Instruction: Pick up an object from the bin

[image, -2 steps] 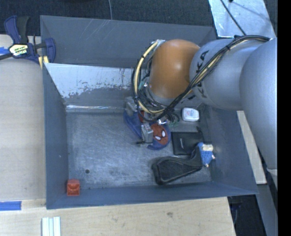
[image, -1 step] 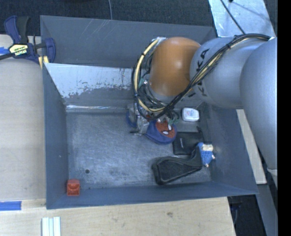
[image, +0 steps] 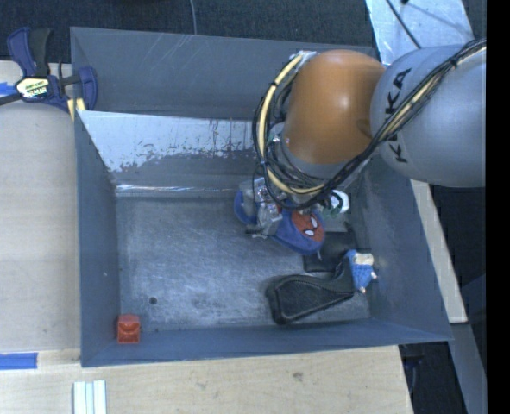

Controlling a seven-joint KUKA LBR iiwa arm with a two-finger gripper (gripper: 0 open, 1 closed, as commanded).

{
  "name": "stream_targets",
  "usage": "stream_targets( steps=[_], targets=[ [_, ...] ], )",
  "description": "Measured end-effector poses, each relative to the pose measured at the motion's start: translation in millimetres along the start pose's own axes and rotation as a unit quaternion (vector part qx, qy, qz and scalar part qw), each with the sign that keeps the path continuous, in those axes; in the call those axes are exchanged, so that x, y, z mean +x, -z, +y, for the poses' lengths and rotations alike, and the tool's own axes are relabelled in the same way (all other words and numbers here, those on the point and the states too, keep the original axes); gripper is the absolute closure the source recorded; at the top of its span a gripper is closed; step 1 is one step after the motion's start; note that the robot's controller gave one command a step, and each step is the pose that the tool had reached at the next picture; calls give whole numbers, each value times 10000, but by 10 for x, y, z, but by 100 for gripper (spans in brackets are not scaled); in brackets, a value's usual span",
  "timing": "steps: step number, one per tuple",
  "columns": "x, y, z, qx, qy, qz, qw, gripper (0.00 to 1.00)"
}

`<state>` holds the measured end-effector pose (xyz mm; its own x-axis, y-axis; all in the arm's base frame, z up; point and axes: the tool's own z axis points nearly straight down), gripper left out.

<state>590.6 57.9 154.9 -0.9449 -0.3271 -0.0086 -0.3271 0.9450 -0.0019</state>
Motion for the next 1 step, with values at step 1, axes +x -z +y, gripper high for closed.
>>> stream_targets(
  steps=[1],
  targets=[
    [3, -48, -3, -8, -9, 26, 10000, 0]
  ],
)
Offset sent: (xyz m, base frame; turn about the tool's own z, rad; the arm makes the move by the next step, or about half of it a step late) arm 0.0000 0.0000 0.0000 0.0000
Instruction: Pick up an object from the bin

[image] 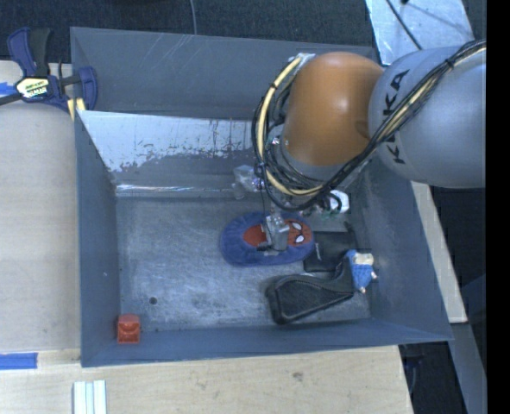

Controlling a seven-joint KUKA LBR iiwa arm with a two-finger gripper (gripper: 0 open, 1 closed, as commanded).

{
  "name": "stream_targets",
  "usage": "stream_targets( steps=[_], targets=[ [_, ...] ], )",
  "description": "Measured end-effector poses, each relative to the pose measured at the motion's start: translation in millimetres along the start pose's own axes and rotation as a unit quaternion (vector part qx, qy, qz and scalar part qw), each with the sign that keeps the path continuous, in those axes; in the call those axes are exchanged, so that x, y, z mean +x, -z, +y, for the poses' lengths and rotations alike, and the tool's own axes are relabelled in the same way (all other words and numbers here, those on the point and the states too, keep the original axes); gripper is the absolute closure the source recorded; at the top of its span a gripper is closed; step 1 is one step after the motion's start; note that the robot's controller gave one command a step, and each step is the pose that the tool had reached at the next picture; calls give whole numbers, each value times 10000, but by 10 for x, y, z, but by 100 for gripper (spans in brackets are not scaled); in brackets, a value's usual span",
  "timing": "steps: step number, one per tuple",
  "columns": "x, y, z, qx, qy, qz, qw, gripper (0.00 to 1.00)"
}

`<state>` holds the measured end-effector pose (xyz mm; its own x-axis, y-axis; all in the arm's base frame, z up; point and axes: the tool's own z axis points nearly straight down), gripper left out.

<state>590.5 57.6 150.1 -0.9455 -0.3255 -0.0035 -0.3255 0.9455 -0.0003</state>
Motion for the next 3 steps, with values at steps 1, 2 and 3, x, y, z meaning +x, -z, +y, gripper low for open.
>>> stream_targets(
  steps=[1, 2, 3],
  targets=[
    [-152, -786, -107, -6, 61, 36, 10000, 0],
    [-184, -727, -113, 5, 50, -30, 10000, 100],
    [-323, 523, -70, 14, 164, -48, 9999, 100]
  ],
)
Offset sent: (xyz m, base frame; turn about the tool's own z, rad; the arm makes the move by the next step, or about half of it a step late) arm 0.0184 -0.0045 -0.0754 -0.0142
